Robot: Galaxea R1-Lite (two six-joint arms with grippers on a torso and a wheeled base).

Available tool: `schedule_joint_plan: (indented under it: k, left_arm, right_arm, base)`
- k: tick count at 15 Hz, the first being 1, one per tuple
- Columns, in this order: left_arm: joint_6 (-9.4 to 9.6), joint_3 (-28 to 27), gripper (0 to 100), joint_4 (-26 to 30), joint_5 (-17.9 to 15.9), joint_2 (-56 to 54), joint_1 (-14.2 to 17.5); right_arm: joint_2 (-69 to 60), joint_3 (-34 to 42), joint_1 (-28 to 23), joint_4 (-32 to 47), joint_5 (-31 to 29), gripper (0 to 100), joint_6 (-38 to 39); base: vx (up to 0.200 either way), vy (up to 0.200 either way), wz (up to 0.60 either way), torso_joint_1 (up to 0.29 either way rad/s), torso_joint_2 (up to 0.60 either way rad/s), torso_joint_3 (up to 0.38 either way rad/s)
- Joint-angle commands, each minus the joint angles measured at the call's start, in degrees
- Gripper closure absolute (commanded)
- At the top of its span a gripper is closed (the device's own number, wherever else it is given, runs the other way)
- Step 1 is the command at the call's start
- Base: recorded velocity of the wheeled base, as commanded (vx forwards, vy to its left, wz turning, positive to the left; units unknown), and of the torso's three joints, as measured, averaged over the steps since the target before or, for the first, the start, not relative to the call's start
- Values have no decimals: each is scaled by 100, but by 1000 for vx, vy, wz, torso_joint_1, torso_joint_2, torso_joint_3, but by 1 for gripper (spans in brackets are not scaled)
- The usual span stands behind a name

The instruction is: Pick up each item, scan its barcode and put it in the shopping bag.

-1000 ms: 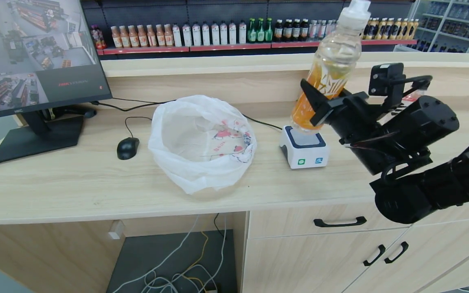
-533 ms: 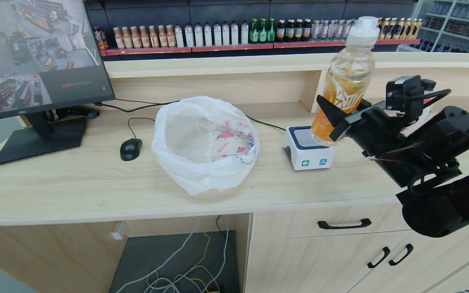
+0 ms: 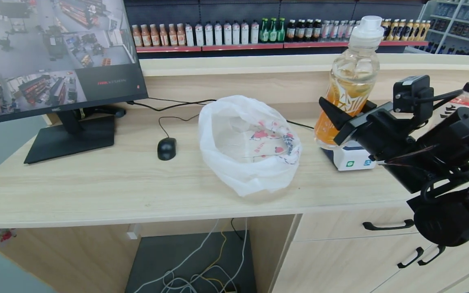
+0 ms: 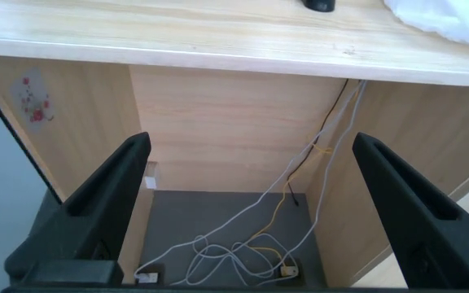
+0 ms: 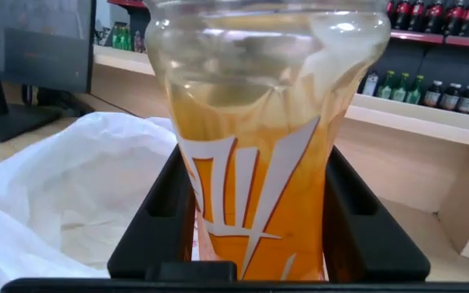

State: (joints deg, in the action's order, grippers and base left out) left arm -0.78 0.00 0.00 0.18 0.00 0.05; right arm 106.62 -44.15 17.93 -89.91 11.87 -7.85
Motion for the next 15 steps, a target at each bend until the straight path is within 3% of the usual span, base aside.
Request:
schedule_joint_plan:
  k: [1, 4, 9, 13, 15]
  left_arm:
    - [-1, 0, 0, 0, -1, 0, 4]
    - [8, 0, 0, 0, -1, 0, 4]
    - [34, 0, 0, 0, -1, 0, 4]
    - [43, 0, 0, 0, -1, 0, 4]
    - [34, 0, 0, 0, -1, 0, 4]
  right_arm:
    - [-97, 56, 26, -9, -1, 100, -24]
    - [-89, -23, 105, -9, -36, 100, -59]
    - [105, -216, 571, -9, -1223, 100, 135]
    - [562, -832, 791, 96, -1416, 100, 214]
    - [676, -1315, 791, 659, -1433, 100, 469]
  base:
    - [0, 200, 0, 2, 7, 2]
    - [0, 133, 0, 3, 2, 2]
    - [0, 0, 0, 0, 0, 0]
    - [0, 0, 0, 0, 0, 0]
    - [0, 0, 0, 0, 0, 0]
